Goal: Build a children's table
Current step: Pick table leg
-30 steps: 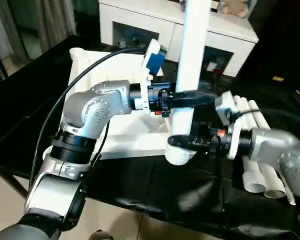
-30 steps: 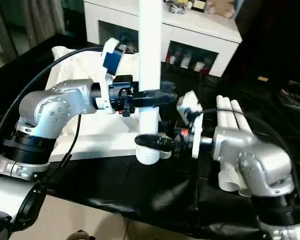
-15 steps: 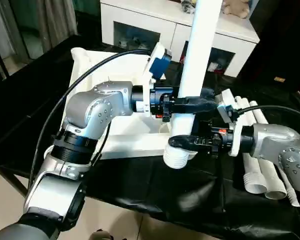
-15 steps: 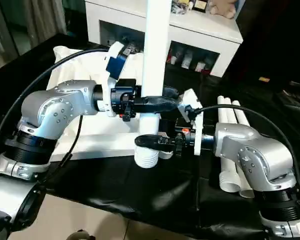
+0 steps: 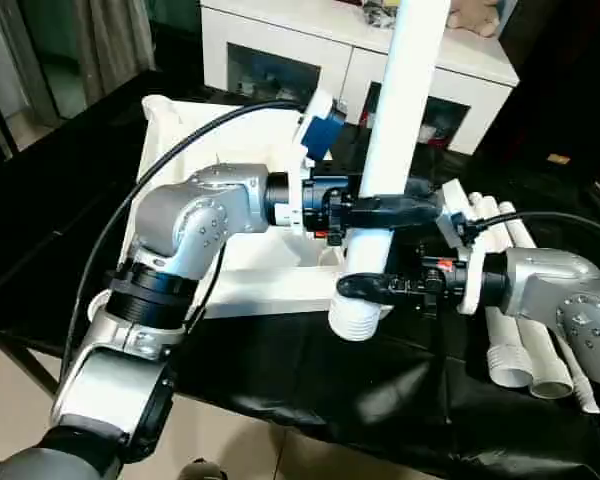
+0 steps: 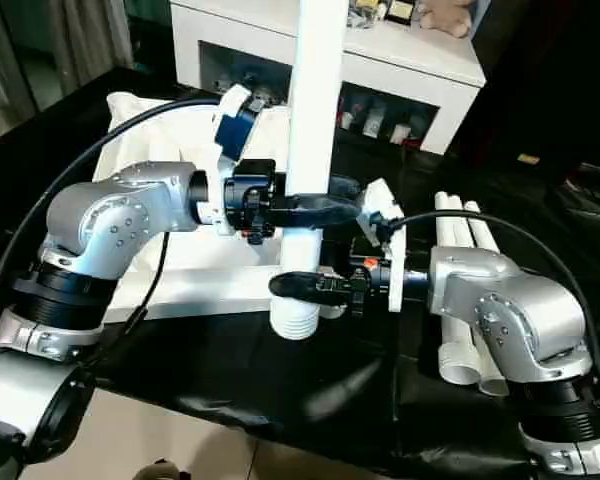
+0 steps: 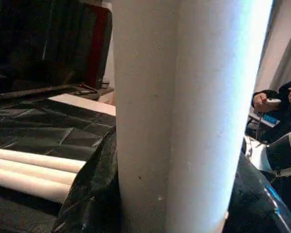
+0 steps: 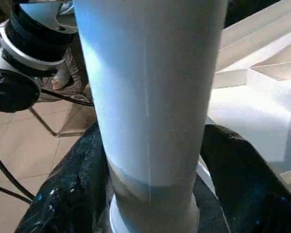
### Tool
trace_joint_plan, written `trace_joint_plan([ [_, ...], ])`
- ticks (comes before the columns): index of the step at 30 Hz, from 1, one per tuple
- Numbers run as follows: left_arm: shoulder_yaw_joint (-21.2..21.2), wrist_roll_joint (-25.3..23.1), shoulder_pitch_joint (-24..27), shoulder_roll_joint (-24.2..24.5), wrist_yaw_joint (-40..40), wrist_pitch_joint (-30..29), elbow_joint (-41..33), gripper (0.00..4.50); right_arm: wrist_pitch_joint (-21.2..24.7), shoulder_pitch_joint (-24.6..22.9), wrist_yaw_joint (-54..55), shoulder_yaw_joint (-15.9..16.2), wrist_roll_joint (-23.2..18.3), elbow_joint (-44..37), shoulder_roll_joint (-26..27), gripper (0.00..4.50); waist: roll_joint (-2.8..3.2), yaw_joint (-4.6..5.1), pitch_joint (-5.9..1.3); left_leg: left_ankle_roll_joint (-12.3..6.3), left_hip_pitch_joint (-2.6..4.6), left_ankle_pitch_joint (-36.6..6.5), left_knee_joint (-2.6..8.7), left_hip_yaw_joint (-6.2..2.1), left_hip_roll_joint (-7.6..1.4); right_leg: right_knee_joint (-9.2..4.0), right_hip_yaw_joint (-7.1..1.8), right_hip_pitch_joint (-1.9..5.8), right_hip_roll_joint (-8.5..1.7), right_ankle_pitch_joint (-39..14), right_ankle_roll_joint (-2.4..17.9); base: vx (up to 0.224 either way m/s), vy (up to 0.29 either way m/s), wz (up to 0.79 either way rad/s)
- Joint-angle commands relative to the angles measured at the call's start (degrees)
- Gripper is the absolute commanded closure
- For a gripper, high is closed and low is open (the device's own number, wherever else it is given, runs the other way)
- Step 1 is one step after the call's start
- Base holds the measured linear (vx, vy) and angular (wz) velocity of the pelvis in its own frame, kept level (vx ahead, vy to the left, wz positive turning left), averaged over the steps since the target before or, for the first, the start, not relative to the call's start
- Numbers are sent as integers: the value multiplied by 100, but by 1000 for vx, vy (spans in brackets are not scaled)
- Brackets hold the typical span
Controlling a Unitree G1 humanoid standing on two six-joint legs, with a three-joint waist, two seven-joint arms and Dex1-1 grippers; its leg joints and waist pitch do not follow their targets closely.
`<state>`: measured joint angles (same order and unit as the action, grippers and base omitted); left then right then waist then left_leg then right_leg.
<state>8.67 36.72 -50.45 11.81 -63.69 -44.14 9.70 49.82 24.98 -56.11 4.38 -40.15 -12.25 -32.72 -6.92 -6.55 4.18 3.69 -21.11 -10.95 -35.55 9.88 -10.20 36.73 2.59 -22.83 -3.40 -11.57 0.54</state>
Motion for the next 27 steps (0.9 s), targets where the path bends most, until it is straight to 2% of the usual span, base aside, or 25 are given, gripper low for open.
trace_joint_plan([
  [1, 3, 83, -154, -96, -33, -66, -32, 265, 34, 19, -44, -11, -42, -39, -41, 145, 9, -13, -420, 51, 66, -430, 411, -73, -298, -422, -271, 321, -499, -790, 1126, 0, 0, 0],
  [14, -23, 102, -171, -111, -64, -104, -28, 265, 16, -19, -50, 13, -56, -34, -17, 145, 13, -13, -423, 52, 62, -433, 410, -76, -295, -420, -269, 327, -495, -745, 1137, 0, 0, 0],
  [15, -24, 101, -171, -113, -64, -108, -30, 265, 19, -20, -52, 16, -60, -33, -17, 162, 15, -13, -421, 59, 65, -452, 412, -76, -296, -425, -267, 322, -493, -781, 1131, 0, 0, 0],
  [20, -27, 90, -173, -117, -75, -118, -31, 265, 19, -17, -74, 33, -61, -20, -18, 191, 10, -15, -427, 49, 64, -424, 410, -77, -298, -419, -269, 325, -495, -743, 1125, 0, 0, 0],
  [21, -25, 91, -171, -118, -77, -120, -35, 265, 10, -18, -75, 36, -51, -11, -17, 213, 12, -15, -423, 43, 62, -411, 409, -75, -295, -419, -269, 323, -493, -711, 1138, 0, 0, 0],
  [27, -10, 83, -164, -117, -92, -119, -44, 265, -66, -24, -99, 65, 16, 12, -37, 254, 13, -16, -426, 38, 63, -418, 409, -75, -296, -417, -269, 326, -494, -712, 1150, 0, 0, 0],
])
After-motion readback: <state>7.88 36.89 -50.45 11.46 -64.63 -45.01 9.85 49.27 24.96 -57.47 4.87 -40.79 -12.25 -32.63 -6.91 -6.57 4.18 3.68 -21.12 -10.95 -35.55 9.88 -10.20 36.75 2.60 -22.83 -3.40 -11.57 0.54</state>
